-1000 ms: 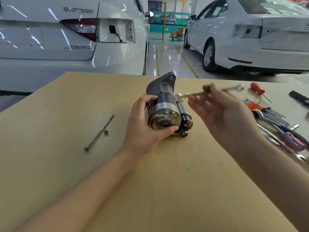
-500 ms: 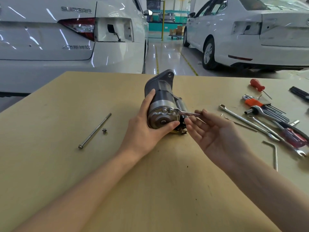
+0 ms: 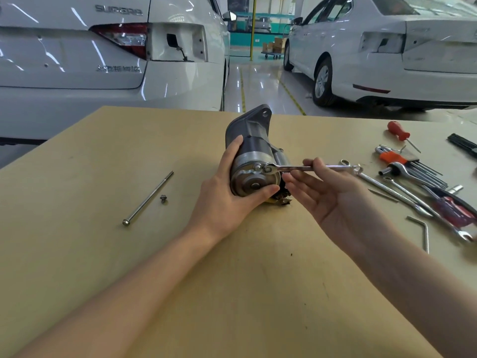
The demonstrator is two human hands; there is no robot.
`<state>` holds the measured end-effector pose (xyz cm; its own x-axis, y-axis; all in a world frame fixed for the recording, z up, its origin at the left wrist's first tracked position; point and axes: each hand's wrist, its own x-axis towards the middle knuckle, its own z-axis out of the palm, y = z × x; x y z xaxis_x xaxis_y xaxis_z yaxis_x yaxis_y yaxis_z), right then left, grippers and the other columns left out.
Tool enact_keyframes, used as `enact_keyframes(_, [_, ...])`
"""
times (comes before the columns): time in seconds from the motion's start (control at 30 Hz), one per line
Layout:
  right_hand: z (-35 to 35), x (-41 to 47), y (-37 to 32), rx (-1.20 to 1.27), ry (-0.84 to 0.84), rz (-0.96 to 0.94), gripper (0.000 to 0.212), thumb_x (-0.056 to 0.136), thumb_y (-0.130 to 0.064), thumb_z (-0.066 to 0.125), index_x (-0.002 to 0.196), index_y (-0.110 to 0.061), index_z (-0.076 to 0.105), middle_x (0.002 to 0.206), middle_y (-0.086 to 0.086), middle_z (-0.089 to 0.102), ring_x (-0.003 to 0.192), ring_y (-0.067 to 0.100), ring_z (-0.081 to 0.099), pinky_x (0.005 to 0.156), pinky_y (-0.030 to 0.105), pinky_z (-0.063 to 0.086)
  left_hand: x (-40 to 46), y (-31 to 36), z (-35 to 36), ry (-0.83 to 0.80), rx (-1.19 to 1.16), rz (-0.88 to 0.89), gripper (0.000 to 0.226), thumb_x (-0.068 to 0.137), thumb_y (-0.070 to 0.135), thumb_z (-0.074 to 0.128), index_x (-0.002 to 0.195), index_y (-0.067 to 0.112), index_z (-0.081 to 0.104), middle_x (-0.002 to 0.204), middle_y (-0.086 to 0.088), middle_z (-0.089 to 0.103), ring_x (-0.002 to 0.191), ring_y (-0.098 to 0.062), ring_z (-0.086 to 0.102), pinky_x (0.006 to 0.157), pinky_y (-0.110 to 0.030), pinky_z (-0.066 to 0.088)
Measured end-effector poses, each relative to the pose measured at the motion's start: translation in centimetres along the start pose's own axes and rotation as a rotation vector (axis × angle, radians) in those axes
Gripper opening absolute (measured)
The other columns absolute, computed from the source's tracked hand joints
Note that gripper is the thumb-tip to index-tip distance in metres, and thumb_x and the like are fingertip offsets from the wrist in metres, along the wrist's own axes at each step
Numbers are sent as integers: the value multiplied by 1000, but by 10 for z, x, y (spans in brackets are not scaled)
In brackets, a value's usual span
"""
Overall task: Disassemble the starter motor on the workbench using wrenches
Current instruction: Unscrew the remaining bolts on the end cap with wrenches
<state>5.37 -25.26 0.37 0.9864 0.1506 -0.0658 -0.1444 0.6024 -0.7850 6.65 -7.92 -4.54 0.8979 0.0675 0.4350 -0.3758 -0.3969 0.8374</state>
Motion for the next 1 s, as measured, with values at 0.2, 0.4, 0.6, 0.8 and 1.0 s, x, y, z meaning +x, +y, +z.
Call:
enact_keyframes(0.2, [29,6,-37,-759,-166,-294,9,93,-11,54,89,-6,61,68,10,70,66,25,71,64,31,60,1,-3,0,-4,-14,-16,94,66,44,84,143,49,30,106,28,62,94,15,60,77,3,39])
enact_keyframes(0.4, [80,21,-52,-1620,-558,-556,14,93,-27,56,84,-17,62,64,7,64,49,10,53,54,20,46,1,-5,0,9,1,-5,91,65,43,85,142,44,36,99,33,62,91,16,60,74,3,38])
enact_keyframes(0.6, [65,29,-50,-1261,-542,-491,23,98,-21,48,84,-7,60,53,-7,49,45,5,40,47,17,33,1,-4,0,-5,-4,0,93,67,41,84,143,45,33,98,40,59,93,19,58,76,5,37])
enact_keyframes(0.8, [37,29,-48,-304,-396,-232,27,101,-28,40,86,-11,54,57,0,46,47,12,38,45,22,32,-1,-4,-1,-11,-27,-15,92,67,39,85,142,48,32,99,39,59,94,16,59,76,2,39])
enact_keyframes(1.0, [5,10,-11,-41,13,-25,27,99,-20,44,77,-9,56,51,2,55,41,11,51,41,18,44,1,-3,-1,-9,-1,-3,94,66,44,84,144,46,32,105,30,60,93,15,60,78,1,40])
